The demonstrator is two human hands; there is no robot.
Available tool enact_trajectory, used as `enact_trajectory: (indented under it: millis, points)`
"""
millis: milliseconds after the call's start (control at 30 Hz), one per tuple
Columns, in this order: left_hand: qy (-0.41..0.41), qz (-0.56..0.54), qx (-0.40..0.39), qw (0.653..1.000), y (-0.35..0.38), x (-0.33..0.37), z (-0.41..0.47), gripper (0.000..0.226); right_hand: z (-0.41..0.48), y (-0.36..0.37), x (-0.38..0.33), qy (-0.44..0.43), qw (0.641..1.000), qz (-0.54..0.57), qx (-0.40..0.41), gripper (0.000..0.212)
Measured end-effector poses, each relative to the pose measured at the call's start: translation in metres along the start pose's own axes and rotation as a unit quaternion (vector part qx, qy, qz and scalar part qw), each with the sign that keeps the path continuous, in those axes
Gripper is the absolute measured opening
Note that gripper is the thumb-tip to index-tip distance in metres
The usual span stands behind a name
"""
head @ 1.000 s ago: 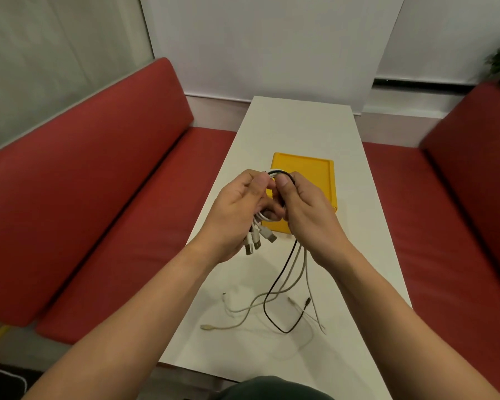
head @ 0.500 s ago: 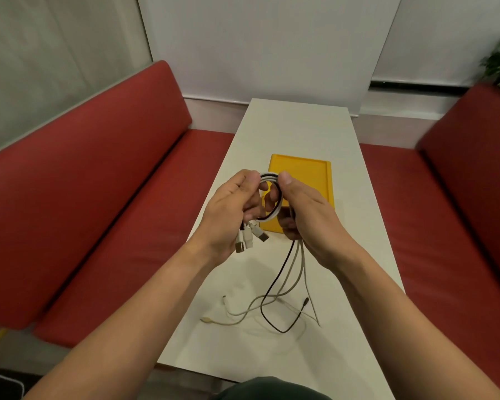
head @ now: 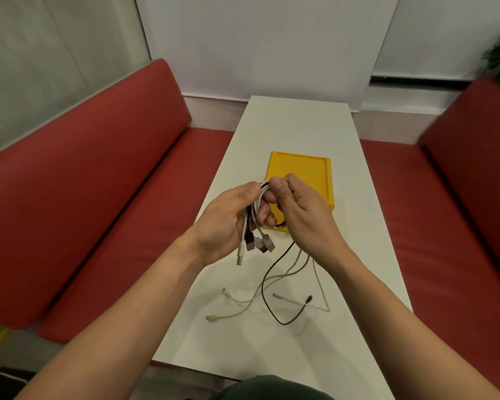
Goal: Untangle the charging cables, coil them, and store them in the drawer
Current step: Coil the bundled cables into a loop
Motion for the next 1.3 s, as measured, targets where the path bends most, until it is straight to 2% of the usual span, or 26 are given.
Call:
enact_trajectory:
  millis: [67, 167, 267, 367, 500, 667, 800, 867, 1033, 1167, 1300]
  points:
    - [0.002, -0.014, 0.014, 1.000, 0.000, -0.003, 0.001, 0.039, 0.000, 0.001, 0.003, 0.016, 1.000, -0.003, 0.012, 0.037]
    - [0.020, -0.033, 0.028, 0.999, 0.001, -0.003, 0.004, 0.037, 0.000, 0.004, 0.007, 0.048, 0.993, 0.103, 0.011, 0.037]
    - [0.034, -0.060, 0.011, 0.998, 0.002, 0.001, 0.006, 0.035, 0.000, 0.008, 0.008, 0.078, 0.975, 0.209, -0.022, 0.031]
    - [0.039, -0.061, 0.008, 0.997, 0.000, 0.004, 0.007, 0.035, 0.000, 0.008, 0.008, 0.092, 0.961, 0.254, -0.054, 0.027]
    - [0.050, -0.076, 0.011, 0.996, -0.001, 0.009, 0.007, 0.033, 0.000, 0.007, 0.011, 0.080, 0.931, 0.348, -0.072, 0.028]
    - [0.022, -0.026, 0.001, 0.999, -0.004, 0.003, 0.007, 0.040, -0.002, 0.006, 0.013, 0.028, 0.970, 0.243, -0.007, 0.025]
    - [0.047, 0.004, 0.003, 0.999, 0.001, 0.000, 0.009, 0.044, -0.003, 0.002, 0.014, 0.022, 0.972, 0.223, 0.066, 0.025]
    - [0.064, 0.001, 0.008, 0.998, 0.001, 0.002, 0.010, 0.040, -0.005, 0.002, 0.012, 0.014, 0.974, 0.217, 0.059, 0.028]
    - [0.078, -0.062, 0.002, 0.995, -0.004, 0.005, 0.008, 0.039, -0.007, 0.009, 0.018, 0.006, 0.977, 0.212, -0.038, 0.043]
    - [0.056, -0.101, -0.016, 0.993, -0.001, -0.002, 0.004, 0.044, -0.003, 0.009, 0.020, 0.048, 0.960, 0.276, -0.018, 0.035]
    - [0.036, -0.072, -0.026, 0.996, 0.002, -0.009, 0.004, 0.049, -0.002, 0.013, 0.023, 0.069, 0.945, 0.319, -0.003, 0.029]
Point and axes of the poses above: each hand's wrist, its own z-axis towards the middle knuckle, its own y-axis out of the palm, x = y × z, the point moved 7 cm from there along z, towards the middle knuckle, and after that the axes turned 12 degrees about -z, right-handed, at the moved point
